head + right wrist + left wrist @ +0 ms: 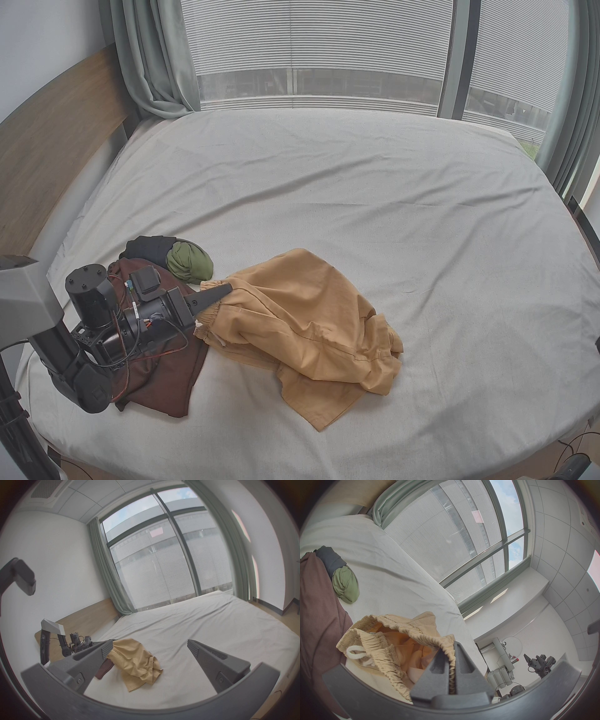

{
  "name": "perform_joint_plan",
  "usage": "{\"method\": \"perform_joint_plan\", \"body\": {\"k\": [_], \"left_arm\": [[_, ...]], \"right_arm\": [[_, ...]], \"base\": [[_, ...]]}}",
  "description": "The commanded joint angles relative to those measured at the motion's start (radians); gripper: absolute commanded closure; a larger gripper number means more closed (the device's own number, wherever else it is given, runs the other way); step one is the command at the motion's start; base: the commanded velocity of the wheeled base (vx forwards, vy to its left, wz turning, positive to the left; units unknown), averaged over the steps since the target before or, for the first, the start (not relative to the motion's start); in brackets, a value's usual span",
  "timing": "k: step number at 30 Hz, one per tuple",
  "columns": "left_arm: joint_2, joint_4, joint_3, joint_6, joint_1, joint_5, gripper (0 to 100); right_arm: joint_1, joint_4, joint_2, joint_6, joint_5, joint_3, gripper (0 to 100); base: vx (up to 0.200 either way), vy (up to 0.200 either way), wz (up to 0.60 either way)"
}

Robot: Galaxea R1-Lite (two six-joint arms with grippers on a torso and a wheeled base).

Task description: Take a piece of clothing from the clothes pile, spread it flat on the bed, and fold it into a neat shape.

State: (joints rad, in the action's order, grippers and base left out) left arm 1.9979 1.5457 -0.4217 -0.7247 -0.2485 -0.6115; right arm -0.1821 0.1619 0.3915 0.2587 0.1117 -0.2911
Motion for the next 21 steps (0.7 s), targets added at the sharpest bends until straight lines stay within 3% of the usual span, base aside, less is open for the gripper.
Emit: {"method": "perform_joint_plan", "body": {"k": [1, 10, 17, 21], "left_arm": [[0.006, 0.001, 0.0, 0.001, 0.012, -0.001, 100], [0.01, 0.001, 0.0, 0.01, 0.012, -0.002, 100], [0.009, 0.001, 0.0, 0.028, 0.012, -0.002, 100], [0.004, 0.001, 0.0, 0.03, 0.012, -0.002, 100]], "right_arm": [[-0.103, 0.018, 0.322, 0.024, 0.031, -0.152, 0], [-0.189, 0.1, 0.632, 0.017, 0.034, -0.326, 0], [-0.195, 0.309, 0.837, 0.027, 0.039, -0.303, 0], [-0.189, 0.369, 0.9, 0.03, 0.075, -0.286, 0]], "base": [[0.0, 0.0, 0.0], [0.0, 0.0, 0.0], [0.0, 0.0, 0.0], [0.0, 0.0, 0.0]]}}
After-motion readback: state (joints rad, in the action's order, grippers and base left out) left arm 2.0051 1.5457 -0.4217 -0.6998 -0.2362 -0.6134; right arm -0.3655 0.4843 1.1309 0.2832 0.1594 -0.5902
